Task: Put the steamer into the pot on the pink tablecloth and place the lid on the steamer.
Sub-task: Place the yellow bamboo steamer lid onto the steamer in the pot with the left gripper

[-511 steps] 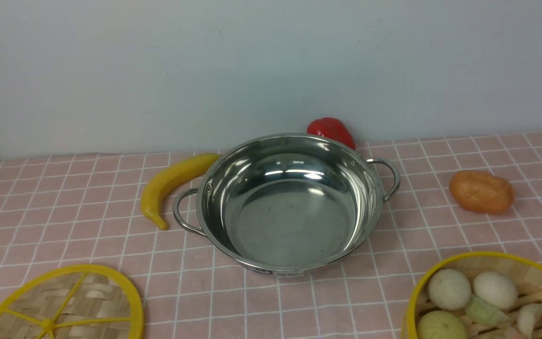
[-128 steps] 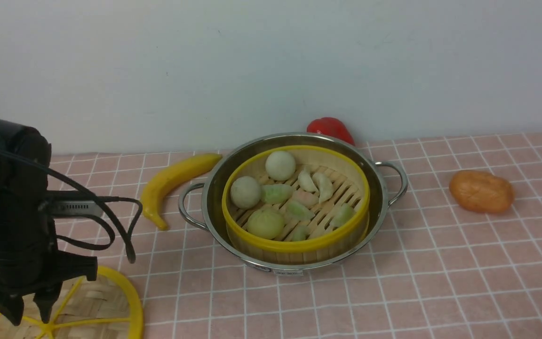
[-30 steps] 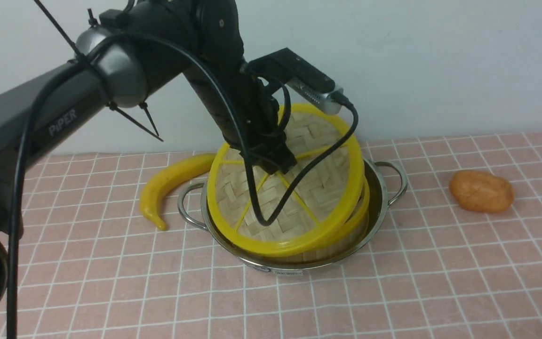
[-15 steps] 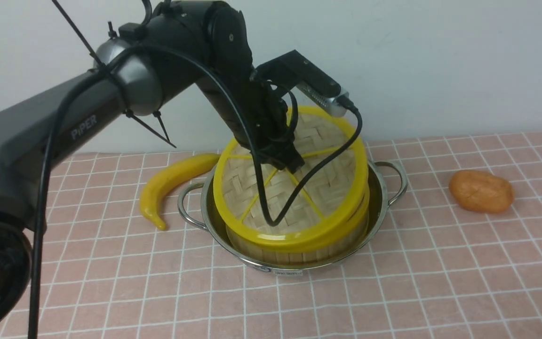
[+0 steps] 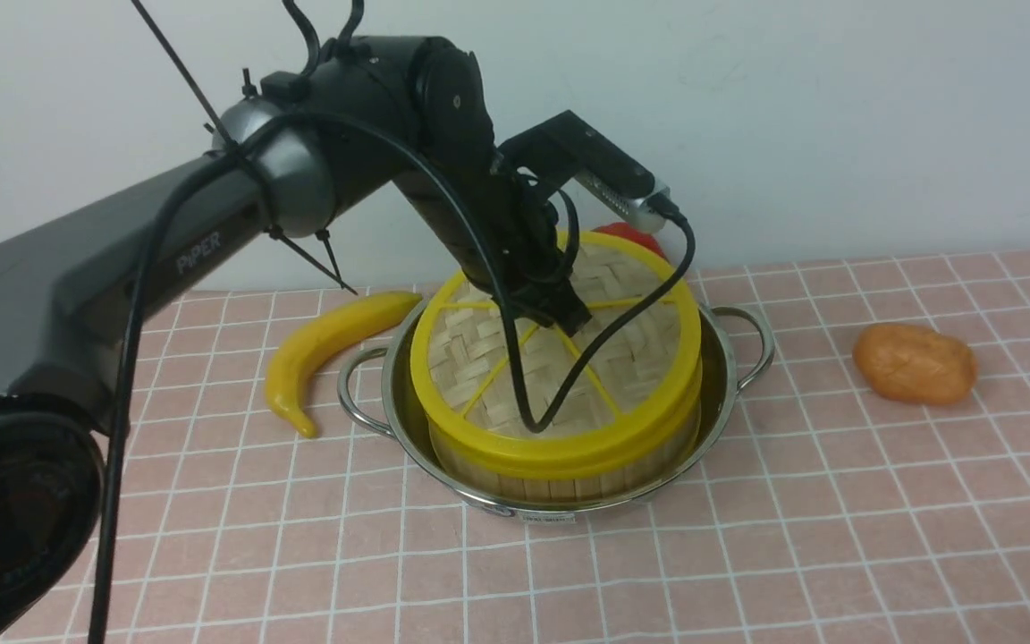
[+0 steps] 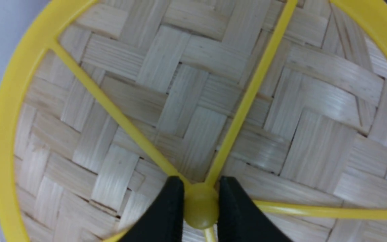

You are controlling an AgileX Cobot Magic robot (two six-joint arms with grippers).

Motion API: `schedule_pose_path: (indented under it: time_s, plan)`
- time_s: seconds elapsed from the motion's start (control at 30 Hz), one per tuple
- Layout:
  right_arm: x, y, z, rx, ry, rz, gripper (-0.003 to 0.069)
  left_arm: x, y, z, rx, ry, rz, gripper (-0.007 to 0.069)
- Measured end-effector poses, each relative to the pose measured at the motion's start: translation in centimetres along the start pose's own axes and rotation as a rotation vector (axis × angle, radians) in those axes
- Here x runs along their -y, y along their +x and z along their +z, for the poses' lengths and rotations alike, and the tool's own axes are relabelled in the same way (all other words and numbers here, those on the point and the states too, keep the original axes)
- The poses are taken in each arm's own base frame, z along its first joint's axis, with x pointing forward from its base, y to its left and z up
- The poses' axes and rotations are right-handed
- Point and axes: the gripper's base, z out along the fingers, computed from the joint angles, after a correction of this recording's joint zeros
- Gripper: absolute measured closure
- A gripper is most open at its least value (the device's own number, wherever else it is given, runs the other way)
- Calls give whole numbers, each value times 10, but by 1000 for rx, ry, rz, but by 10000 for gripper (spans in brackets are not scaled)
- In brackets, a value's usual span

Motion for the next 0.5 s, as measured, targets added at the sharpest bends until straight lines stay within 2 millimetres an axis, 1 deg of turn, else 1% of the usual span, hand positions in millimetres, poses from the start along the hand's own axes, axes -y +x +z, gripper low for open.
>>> schedule_pose_path:
  time_s: [0.5]
  plan:
    - [0,0,0,0,0,0,419,2,-3,2,34,24,-2,505]
